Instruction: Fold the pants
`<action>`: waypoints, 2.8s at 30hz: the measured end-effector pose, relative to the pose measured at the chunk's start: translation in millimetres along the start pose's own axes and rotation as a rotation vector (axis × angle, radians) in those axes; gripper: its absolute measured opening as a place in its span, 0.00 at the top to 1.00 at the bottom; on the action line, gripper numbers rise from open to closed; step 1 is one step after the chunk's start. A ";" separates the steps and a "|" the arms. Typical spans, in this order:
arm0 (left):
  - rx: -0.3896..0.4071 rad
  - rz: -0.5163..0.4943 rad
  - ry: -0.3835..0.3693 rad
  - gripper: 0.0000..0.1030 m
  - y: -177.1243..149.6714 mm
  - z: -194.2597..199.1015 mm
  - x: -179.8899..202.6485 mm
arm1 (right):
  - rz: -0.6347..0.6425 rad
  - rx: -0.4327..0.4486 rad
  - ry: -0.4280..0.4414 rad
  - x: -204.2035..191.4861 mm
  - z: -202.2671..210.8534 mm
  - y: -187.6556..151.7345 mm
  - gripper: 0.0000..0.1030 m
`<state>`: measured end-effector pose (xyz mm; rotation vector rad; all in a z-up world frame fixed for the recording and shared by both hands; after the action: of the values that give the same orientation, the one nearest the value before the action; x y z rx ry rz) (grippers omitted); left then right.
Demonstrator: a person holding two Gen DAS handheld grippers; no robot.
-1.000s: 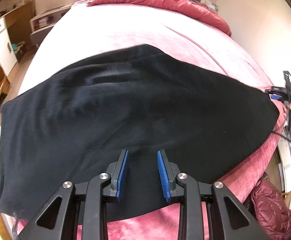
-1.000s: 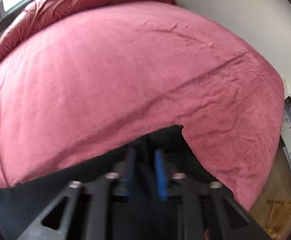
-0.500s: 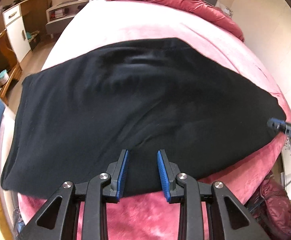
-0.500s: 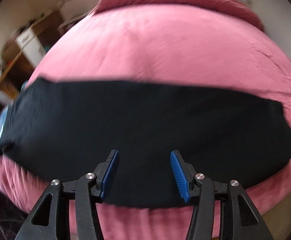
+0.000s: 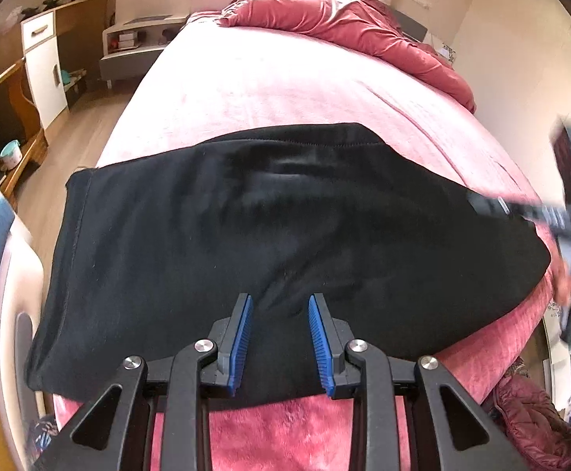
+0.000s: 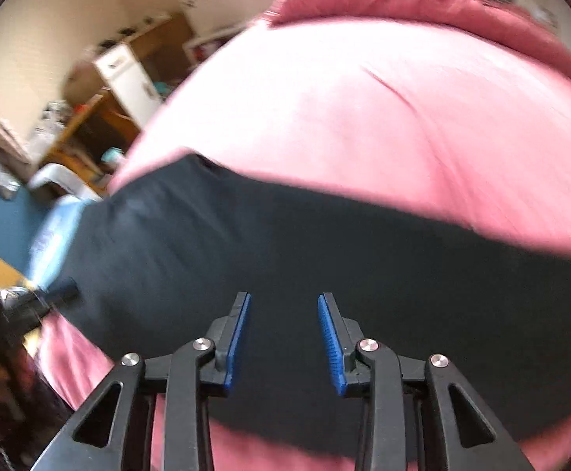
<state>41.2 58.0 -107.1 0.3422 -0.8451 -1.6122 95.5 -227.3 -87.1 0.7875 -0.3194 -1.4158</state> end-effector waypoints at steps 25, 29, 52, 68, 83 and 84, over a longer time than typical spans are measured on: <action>-0.035 0.027 0.042 0.71 -0.7 -42.8 -27.7 | 0.084 -0.098 0.003 -50.3 -160.5 57.4 0.93; -0.013 0.080 0.072 0.70 8.9 -23.8 -49.3 | 0.076 -0.079 -0.013 -61.0 -158.5 61.2 0.81; -0.076 0.118 0.450 0.70 -34.5 30.2 -157.4 | 0.127 -0.143 0.070 -115.4 -37.2 -110.7 0.59; 0.160 0.032 0.426 0.65 17.3 68.5 -83.5 | 0.074 -0.085 0.082 -97.3 -21.3 -119.4 0.55; 0.122 -0.122 0.102 0.63 19.6 9.4 58.8 | -0.037 0.010 -0.164 -6.3 51.6 -90.3 0.47; 0.111 -0.135 0.086 0.63 17.8 3.6 66.9 | -0.047 0.008 -0.182 1.3 52.9 -91.2 0.47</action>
<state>36.2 -4.2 -76.8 0.5535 -0.8622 -1.6656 -6.7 -240.6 -109.3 0.6778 -0.4492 -1.5350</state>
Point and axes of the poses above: each gripper's, at about its wrist camera, not at the fingertips, and z roughly against the way its jaws point, x to its right, y to its top, the point moved 8 cm from there along -z, roughly the way its jaws point, and after that the axes turned 12 degrees about x, right-handed, at the moved point
